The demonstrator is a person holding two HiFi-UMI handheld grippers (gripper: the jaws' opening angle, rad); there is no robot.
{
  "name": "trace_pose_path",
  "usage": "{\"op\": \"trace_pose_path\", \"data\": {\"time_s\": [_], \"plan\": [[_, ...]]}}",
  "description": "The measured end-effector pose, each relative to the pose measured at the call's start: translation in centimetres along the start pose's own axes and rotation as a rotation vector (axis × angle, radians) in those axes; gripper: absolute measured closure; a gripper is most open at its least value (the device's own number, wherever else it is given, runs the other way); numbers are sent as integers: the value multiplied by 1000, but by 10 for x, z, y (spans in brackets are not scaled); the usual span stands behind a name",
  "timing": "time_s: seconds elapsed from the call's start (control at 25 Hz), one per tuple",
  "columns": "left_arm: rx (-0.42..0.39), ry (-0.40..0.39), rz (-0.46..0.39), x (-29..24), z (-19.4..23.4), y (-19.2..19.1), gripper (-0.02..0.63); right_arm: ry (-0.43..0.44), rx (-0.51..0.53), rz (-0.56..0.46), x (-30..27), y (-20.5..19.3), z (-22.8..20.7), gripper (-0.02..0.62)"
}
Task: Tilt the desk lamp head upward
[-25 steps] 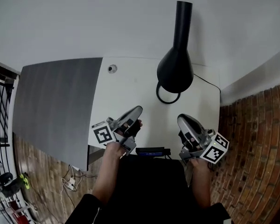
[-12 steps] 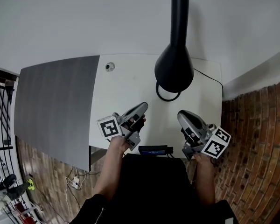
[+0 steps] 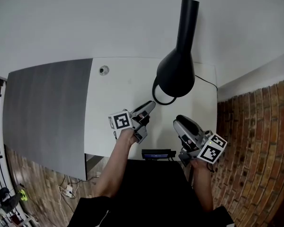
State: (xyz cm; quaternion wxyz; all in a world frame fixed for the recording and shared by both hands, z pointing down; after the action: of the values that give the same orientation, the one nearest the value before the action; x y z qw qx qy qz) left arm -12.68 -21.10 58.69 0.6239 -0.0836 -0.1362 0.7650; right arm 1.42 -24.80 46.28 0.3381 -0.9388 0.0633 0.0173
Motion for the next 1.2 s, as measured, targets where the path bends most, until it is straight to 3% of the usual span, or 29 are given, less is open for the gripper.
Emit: {"op": "trace_pose_path", "data": {"time_s": [0.12,0.24,0.32,0.44,0.72,0.96,1.2], "plan": [[42,34,35,-20,36,-8,472,-10,4,-11,2,0,3,478],[140,57,36,-33,73,-20,486,-31,8,-13,6,-1,4,479],[195,71,22,-36,89,-25,560,-46,10,-14,10,-3,5,479],[245,89,25,-43,106,-32,580,-64,11,-16,13,-3,4,478],[244,143,37,-49,119,-37,592,-70,8,3,11,-5,-1,479],[271,287,30,-54,126,-37,592,-55,-3,24,1,-3,-4,479],[267,328,15,-48,129,-32,592,-36,-8,26,-5,5,-8,479]]}}
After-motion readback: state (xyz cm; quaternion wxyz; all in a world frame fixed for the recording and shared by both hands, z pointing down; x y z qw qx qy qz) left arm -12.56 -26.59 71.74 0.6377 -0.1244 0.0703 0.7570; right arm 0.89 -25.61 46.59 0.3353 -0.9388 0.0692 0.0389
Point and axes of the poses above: the fingertips, and each gripper's own axes: x backward along the fingers, z to its left, y out of its top, the point moved 3 cm from there along x, backward along the fingers, and after that the axes turned 2 degrees about -y, right-handed, at the moved point
